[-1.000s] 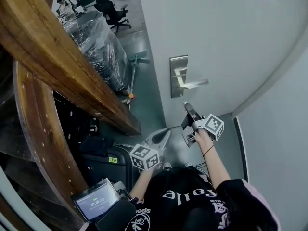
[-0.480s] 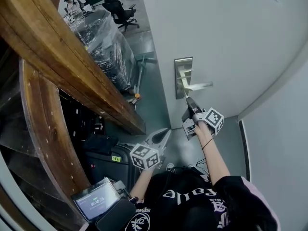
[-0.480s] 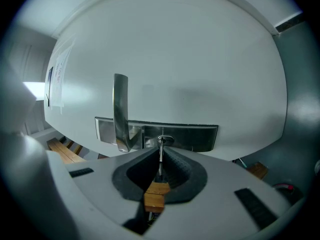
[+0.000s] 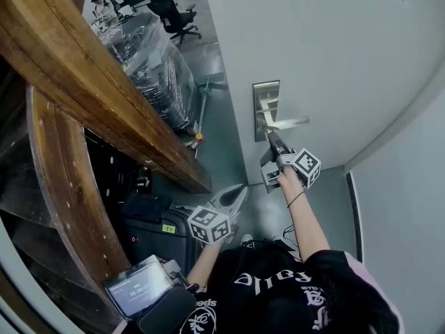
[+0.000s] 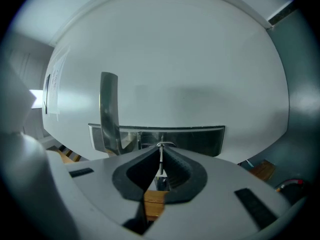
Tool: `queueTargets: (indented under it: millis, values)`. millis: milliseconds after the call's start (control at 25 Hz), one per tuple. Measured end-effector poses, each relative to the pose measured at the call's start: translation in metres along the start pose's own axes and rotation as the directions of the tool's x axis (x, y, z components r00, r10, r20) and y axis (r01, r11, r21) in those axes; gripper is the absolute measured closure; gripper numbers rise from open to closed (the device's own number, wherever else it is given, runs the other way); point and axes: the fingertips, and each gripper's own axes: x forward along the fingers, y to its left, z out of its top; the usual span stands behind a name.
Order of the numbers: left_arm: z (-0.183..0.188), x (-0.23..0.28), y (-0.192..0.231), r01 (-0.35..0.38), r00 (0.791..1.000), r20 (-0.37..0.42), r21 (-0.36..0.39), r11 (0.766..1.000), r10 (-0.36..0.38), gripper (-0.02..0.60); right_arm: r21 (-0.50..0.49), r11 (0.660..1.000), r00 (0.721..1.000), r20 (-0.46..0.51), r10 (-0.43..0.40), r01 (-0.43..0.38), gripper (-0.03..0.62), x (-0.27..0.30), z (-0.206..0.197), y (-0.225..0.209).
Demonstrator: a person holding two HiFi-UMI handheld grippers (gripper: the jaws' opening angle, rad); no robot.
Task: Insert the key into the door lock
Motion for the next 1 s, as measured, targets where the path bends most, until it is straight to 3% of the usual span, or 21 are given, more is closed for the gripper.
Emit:
queueTargets:
  millis: [280, 440, 760, 1000]
  values:
    - [-0.003, -0.003, 0.003, 0.001, 1.0, -0.009, 0.009, 1.0, -0.001, 0.577, -0.095, 0.995, 1.0, -0.005, -0.006, 0.005, 0.559, 0.01, 0.001, -0.001]
    - [-0.006, -0.003, 0.001, 0.016, 1.0, -0.019, 0.018, 1.0, -0.015, 0.577, -0.234, 0.972, 0.998, -0.041, -0.048, 0.037, 0.559, 0.017, 0.002, -0.001]
    - [-0.009, -0.018, 0.006, 0.017, 1.0, -0.019, 0.01, 1.0, -0.017, 0.577, -0.338, 0.939, 0.996, -0.05, -0.077, 0.056, 0.557, 0.001, -0.006, 0.002]
    - [-0.018, -0.031, 0.005, 0.035, 0.999, -0.023, -0.018, 0.999, -0.035, 0.577, -0.495, 0.868, 0.99, -0.096, -0.106, 0.045, 0.557, -0.048, -0.034, 0.01]
